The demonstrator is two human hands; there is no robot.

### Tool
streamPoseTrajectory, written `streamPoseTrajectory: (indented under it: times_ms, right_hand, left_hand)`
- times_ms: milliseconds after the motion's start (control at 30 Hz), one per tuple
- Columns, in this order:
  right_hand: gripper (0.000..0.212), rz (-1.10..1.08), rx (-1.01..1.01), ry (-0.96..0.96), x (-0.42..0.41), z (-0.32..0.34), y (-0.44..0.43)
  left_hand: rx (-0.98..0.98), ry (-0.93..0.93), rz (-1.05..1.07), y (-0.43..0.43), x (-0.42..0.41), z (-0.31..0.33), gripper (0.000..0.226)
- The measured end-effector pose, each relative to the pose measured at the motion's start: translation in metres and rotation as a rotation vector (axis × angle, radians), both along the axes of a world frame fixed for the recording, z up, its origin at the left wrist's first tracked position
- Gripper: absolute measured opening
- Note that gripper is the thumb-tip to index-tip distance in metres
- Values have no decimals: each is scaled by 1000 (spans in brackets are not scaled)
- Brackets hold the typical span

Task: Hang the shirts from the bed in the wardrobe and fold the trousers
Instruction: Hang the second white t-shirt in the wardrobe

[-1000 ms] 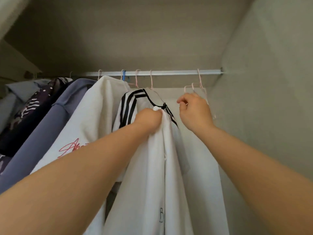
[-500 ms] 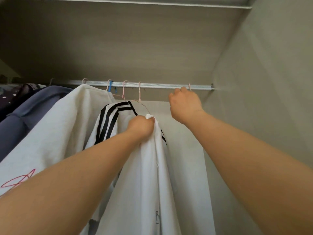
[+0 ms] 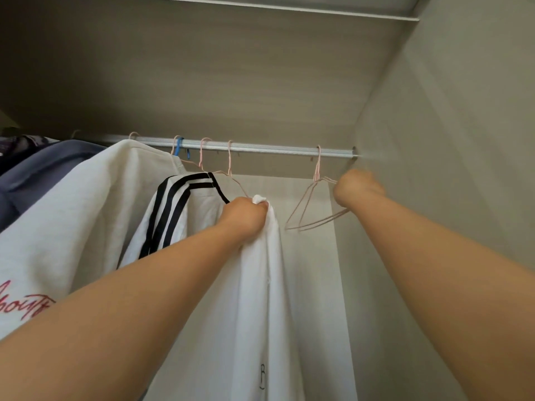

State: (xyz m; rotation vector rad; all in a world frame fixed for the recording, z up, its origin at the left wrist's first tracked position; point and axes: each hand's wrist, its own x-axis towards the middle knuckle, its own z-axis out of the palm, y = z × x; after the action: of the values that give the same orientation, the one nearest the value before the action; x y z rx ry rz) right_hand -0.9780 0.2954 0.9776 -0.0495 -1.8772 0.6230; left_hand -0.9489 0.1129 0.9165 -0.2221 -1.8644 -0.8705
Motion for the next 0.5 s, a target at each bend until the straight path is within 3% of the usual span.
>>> streamPoseTrajectory:
  times_ms: [133, 233, 333, 433, 500]
  right_hand:
    - [30, 97, -36, -22, -10, 6, 2]
    - [22, 182, -16, -102, -11, 12, 1]
    - [33, 284, -88, -130, -15, 18, 2]
    - [16, 331, -145, -62, -18, 20, 3]
    - [25, 352, -146, 29, -17, 20, 2]
  left_hand:
    - [45, 8, -24, -1, -6, 3, 24]
    - [65, -2, -29, -3, -12, 4, 35]
    - [50, -7, -24, -3, -15, 5, 37]
    - [53, -6, -30, -2, -16, 4, 33]
    - [54, -5, -32, -3, -16, 3, 35]
